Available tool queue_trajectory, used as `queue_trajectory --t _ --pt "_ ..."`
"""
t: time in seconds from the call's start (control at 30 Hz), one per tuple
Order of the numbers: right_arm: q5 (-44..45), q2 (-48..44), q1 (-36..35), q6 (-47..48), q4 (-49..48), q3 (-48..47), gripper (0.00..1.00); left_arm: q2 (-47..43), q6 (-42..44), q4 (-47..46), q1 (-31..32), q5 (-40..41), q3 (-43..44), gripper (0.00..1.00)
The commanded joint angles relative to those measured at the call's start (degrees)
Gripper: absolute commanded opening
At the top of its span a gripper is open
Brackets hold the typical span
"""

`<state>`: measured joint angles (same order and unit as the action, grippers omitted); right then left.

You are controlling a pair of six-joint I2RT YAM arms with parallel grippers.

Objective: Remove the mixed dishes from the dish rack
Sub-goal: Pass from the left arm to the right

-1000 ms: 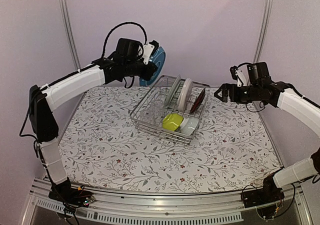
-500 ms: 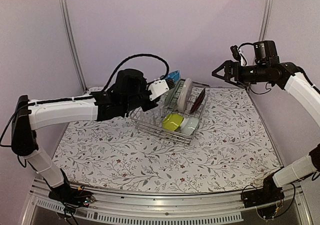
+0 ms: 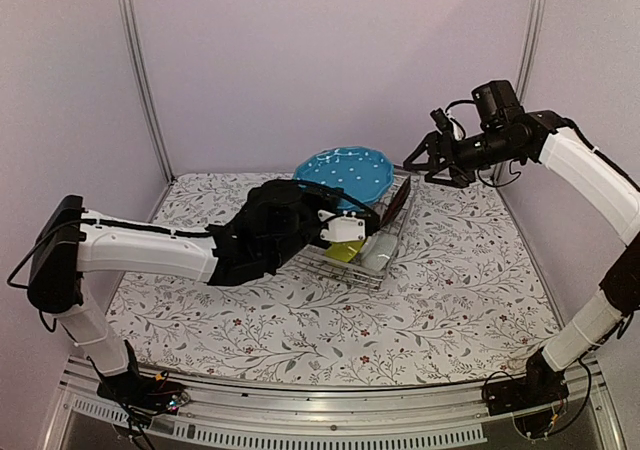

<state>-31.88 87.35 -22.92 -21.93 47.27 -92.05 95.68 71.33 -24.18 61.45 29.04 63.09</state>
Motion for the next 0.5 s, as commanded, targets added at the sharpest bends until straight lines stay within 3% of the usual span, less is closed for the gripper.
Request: queue_trajectory --t 0.0,0.23,0.47 --pt "0.12 3.19 -1.36 -0.15 3.79 -1.78 0.77 1.60 10.22 -15.68 1.35 4.03 0.61 0.00" --pt "0.99 5.56 -2.90 -0.26 4.04 -2.38 0.70 4.16 14.02 -17.20 2.15 4.84 1.59 0.00" --pt "3.56 7.92 -3.27 -0.86 3.52 -2.34 0.56 5.82 16.18 -18.81 3.03 4.88 1.98 0.00"
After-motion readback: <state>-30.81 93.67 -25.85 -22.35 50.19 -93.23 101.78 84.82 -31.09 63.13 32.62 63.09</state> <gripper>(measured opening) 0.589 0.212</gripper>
